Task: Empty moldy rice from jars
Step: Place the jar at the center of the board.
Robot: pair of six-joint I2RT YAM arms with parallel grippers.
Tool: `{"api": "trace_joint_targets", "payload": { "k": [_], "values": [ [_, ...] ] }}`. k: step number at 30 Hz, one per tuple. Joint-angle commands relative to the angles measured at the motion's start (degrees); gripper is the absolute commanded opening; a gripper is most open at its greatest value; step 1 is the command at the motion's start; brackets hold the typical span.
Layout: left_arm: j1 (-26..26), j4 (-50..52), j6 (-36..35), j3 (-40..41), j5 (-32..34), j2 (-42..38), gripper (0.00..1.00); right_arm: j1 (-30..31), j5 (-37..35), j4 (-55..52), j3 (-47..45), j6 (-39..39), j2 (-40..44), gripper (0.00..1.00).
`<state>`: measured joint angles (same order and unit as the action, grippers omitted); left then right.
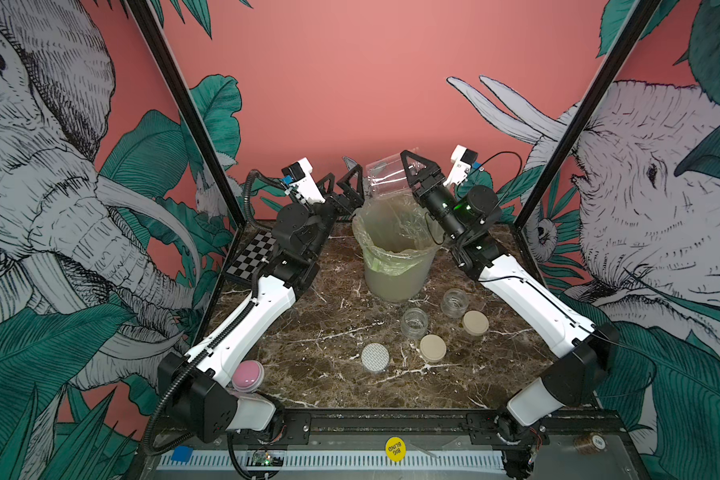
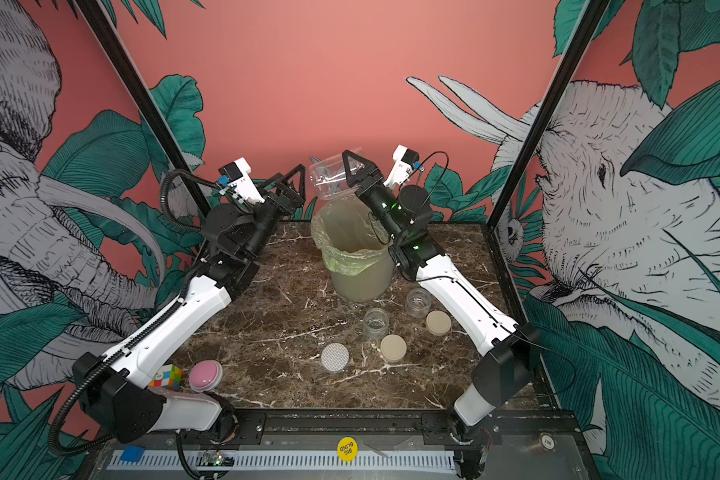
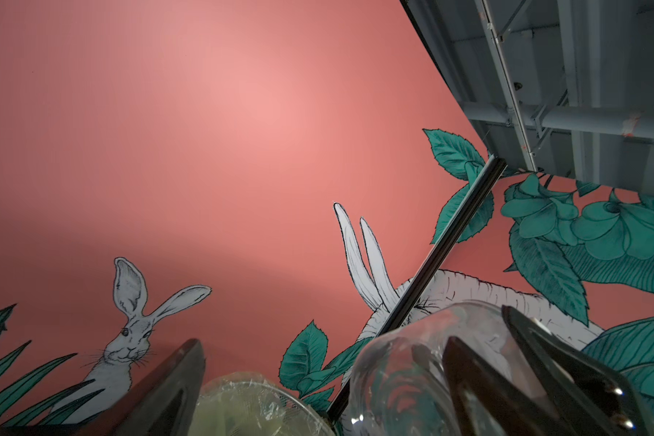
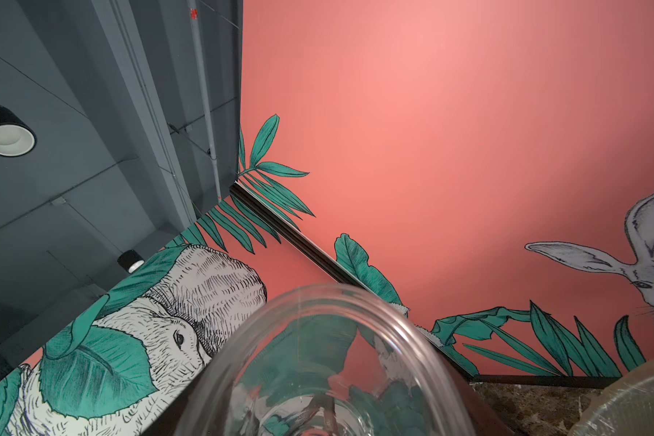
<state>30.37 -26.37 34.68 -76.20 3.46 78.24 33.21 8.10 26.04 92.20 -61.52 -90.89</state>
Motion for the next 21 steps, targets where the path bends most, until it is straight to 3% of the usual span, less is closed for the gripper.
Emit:
{"api": "trace_joint_targets", "payload": {
  "k": [1, 7, 14, 21],
  "values": [
    [-0.4, 4.7, -5.2, 1.0, -0.1, -2.7, 1.0, -0.2, 3.9, -3.6, 4.0, 3.7, 1.1, 0.32],
    [-0.7, 13.4, -11.4, 1.9, 1.3, -6.4, 1.0, -0.3, 11.3, -16.6, 9.8, 16.0, 0.6, 0.35],
    [-2.5, 19.9, -12.7, 6.4, 1.3, -12.1, 1.0, -0.8, 17.0, -33.3, 15.4, 30.9, -0.4, 0.36],
    [-3.4, 29.4, -14.1, 10.0, 3.3, -17.5, 1.0, -0.8, 23.7, -42.4, 16.8, 39.7, -1.7, 0.36]
  ]
}}
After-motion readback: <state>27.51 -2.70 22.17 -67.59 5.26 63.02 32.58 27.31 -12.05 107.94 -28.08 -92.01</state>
